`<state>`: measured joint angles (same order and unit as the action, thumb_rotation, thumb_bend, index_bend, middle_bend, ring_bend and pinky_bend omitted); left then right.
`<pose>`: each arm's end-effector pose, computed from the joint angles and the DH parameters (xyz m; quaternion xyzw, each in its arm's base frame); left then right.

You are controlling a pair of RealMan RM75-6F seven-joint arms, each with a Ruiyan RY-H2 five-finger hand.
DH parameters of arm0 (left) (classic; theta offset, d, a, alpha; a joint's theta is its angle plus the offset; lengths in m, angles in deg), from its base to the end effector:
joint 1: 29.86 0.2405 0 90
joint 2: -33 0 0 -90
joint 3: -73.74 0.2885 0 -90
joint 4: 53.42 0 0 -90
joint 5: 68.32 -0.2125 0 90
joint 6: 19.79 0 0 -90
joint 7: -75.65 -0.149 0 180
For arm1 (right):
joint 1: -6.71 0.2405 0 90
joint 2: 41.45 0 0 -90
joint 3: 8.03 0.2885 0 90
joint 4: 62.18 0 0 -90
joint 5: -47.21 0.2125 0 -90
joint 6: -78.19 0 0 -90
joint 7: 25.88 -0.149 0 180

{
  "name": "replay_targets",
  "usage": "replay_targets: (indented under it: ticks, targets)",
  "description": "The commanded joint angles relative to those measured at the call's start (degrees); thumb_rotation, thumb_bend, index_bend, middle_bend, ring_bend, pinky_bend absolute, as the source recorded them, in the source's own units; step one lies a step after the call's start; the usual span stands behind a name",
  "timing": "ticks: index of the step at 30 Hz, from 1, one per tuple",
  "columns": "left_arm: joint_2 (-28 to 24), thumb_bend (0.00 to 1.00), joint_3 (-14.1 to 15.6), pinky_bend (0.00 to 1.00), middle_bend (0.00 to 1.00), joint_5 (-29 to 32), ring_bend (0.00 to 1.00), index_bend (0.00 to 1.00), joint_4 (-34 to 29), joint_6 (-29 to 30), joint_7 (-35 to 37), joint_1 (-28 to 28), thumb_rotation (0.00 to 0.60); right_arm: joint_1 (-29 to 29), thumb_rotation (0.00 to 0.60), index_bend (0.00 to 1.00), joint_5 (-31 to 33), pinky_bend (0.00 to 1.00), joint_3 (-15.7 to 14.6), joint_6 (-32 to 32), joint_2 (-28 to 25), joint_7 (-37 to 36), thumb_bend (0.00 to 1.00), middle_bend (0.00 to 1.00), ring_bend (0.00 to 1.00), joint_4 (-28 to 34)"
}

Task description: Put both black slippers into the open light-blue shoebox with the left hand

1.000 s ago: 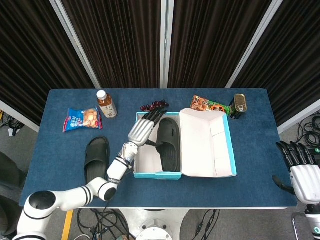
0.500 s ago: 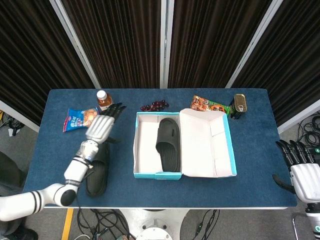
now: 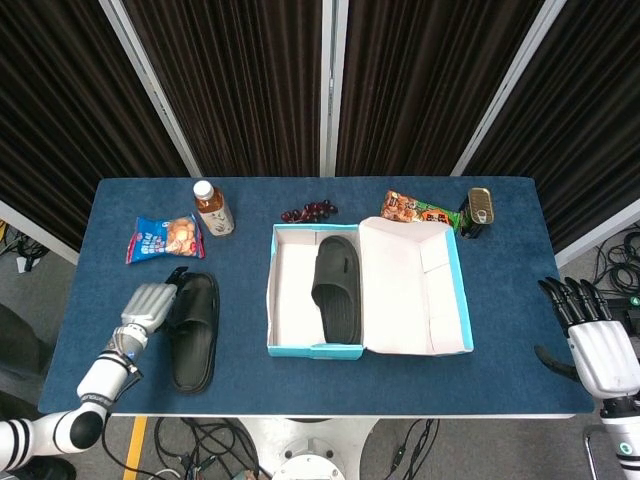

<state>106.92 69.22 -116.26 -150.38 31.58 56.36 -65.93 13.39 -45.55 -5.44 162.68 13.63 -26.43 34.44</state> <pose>-0.2585 0.3253 0.0386 -0.6894 -0.5181 -0.2483 0.4412 -0.3132 -0.1959 0.2082 0.6515 -0.3328 0.3913 0.5583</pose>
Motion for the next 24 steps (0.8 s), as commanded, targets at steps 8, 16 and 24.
replay_targets:
  ticks: [8, 16, 24]
  targets:
    - [1.64, 0.0, -0.73, 0.72, 0.14, 5.49, 0.69, 0.19, 3.75, -8.22, 3.31, -3.77, 0.6, -0.37, 0.6, 0.0, 0.45, 0.07, -0.29, 0.23, 0.16, -0.54, 0.12, 0.09, 0.0, -0.48]
    - [4.1, 0.2, -1.25, 0.85, 0.44, 4.98, 0.84, 0.45, 5.69, -3.57, 4.92, -3.09, 0.6, -0.53, 0.6, 0.0, 0.52, 0.07, -0.36, 0.55, 0.22, -0.78, 0.12, 0.09, 0.0, -0.72]
    - [-1.08, 0.22, -5.38, 0.86, 0.47, 0.99, 0.85, 0.48, 1.97, -0.4, 15.4, 0.94, 0.6, -0.51, 0.6, 0.0, 0.2, 0.07, -0.29, 1.03, 0.36, -1.38, 0.12, 0.09, 0.0, -1.23]
